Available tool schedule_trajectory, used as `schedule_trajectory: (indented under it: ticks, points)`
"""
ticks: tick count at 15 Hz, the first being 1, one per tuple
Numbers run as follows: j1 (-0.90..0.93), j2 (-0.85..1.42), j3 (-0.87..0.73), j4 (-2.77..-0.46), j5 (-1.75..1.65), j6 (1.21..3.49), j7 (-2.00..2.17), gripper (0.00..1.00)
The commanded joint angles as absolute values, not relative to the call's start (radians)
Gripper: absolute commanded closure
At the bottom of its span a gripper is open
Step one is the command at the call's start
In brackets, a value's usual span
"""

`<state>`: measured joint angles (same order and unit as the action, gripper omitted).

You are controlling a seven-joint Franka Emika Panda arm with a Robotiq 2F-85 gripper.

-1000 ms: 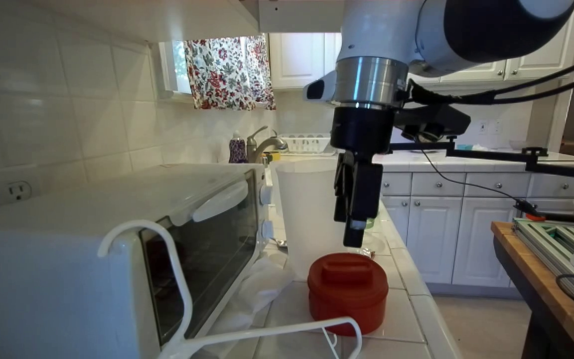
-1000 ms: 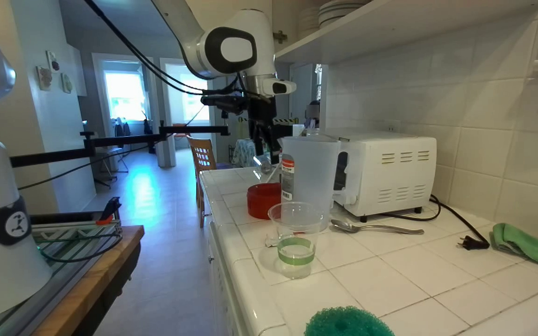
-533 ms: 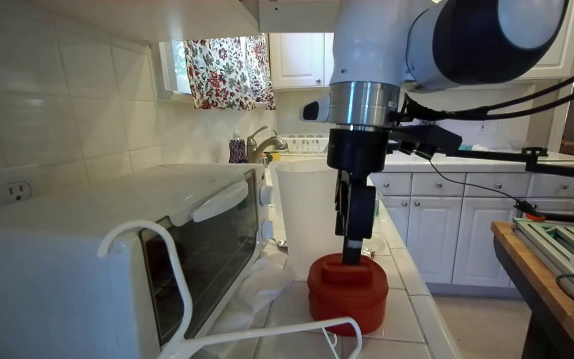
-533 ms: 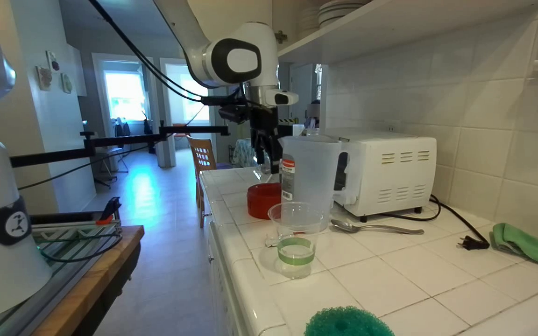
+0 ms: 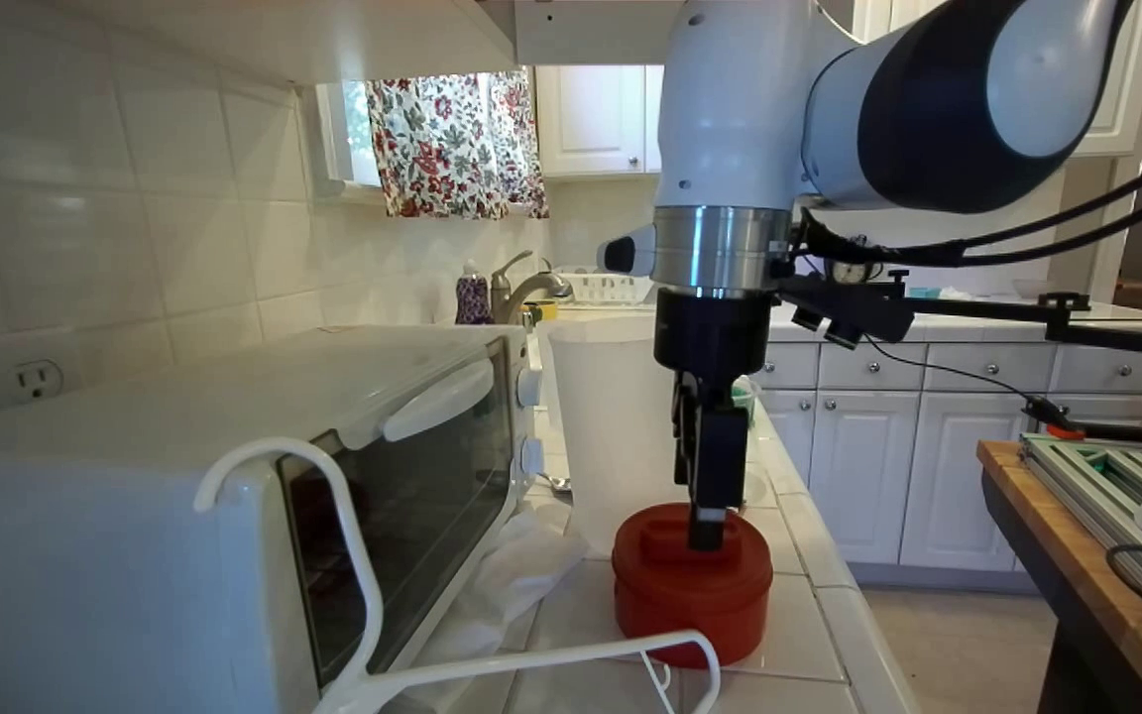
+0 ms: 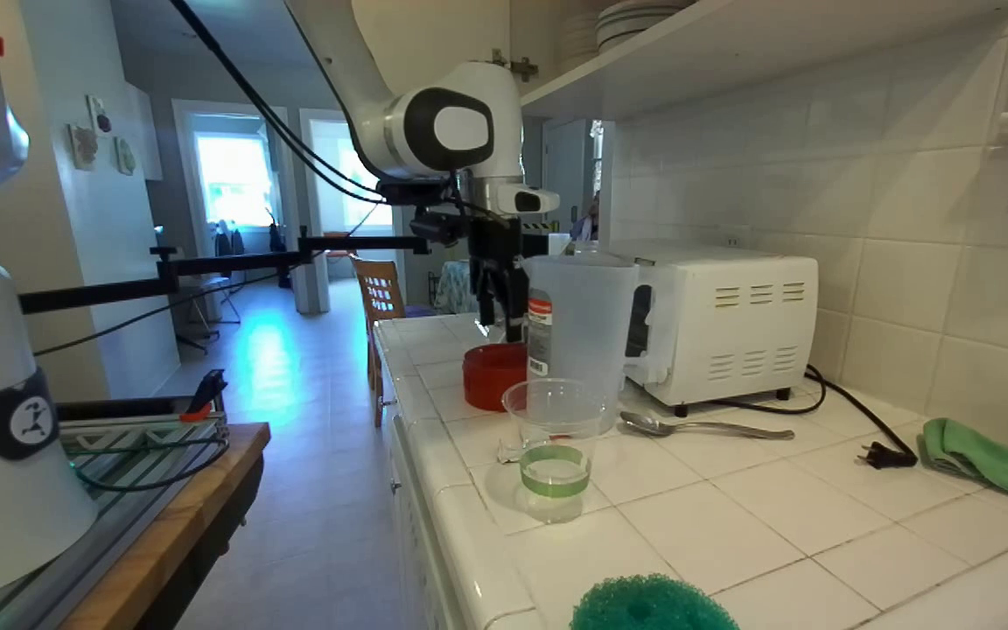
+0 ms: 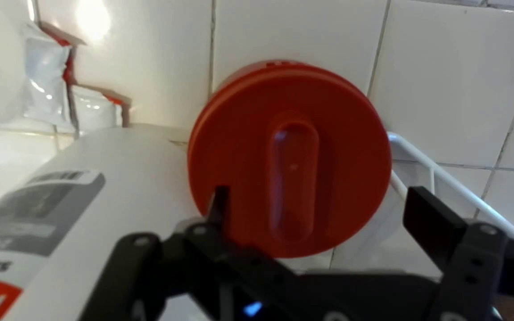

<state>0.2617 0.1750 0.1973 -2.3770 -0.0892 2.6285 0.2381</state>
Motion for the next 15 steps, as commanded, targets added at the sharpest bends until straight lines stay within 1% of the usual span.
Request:
schedule_trajectory:
  ticks: [1, 2, 3, 4, 5, 6, 8, 12, 13, 14, 15]
  points:
    - [0.279, 0.202, 0.181, -2.353, -0.131, 2.608, 0.290, 0.00]
    - [0.281, 0.207, 0.179, -2.352, -0.140, 2.609, 0.297, 0.00]
    - [0.283, 0.212, 0.178, -2.351, -0.146, 2.609, 0.301, 0.09]
    - [0.286, 0.217, 0.176, -2.349, -0.152, 2.609, 0.306, 0.28]
    - [0.289, 0.221, 0.173, -2.347, -0.156, 2.608, 0.311, 0.35]
    - [0.292, 0.224, 0.171, -2.345, -0.162, 2.607, 0.315, 0.44]
    - [0.296, 0.227, 0.169, -2.344, -0.168, 2.608, 0.319, 0.60]
    - [0.298, 0.223, 0.169, -2.342, -0.178, 2.604, 0.322, 0.91]
    - [0.299, 0.217, 0.170, -2.342, -0.174, 2.602, 0.322, 0.95]
    - [0.300, 0.207, 0.173, -2.345, -0.169, 2.596, 0.322, 0.92]
    - [0.304, 0.195, 0.172, -2.347, -0.174, 2.592, 0.330, 0.92]
